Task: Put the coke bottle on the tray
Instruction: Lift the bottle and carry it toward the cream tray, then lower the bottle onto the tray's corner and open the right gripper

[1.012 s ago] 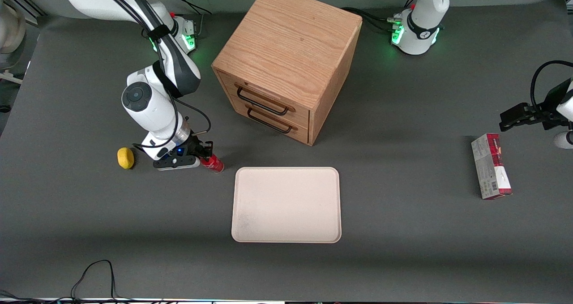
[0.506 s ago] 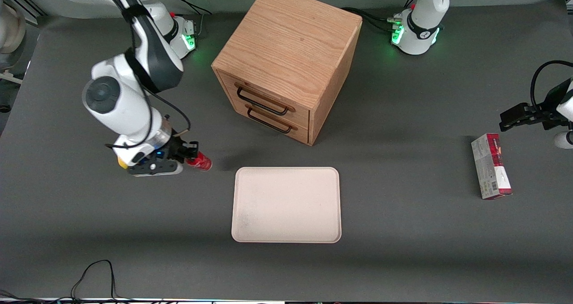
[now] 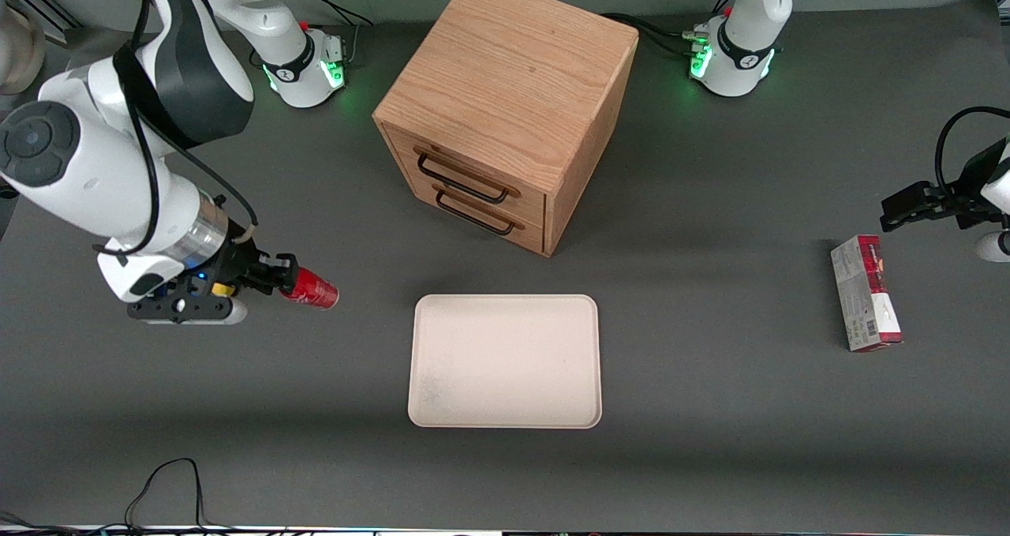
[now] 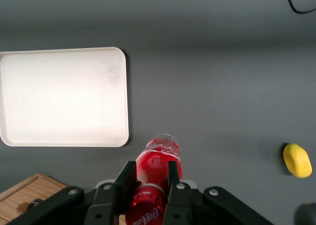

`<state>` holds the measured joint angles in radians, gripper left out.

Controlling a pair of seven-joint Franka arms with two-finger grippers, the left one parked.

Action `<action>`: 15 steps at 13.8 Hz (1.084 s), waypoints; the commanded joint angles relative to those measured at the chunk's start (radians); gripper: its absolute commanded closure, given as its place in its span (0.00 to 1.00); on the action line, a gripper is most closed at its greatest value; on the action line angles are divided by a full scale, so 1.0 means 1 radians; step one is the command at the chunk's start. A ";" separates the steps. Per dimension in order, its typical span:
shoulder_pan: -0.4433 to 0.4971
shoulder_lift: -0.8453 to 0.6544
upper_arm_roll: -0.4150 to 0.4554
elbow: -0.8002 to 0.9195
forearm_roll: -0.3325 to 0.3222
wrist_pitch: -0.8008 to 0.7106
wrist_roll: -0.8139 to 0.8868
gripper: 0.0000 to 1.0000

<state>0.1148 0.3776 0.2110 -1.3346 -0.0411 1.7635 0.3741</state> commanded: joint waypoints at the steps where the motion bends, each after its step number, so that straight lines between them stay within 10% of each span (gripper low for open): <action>1: 0.003 0.248 0.103 0.328 -0.107 -0.099 0.121 1.00; 15: 0.101 0.529 0.219 0.450 -0.350 0.235 0.339 1.00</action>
<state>0.2020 0.8678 0.4177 -0.9272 -0.3540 1.9472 0.6608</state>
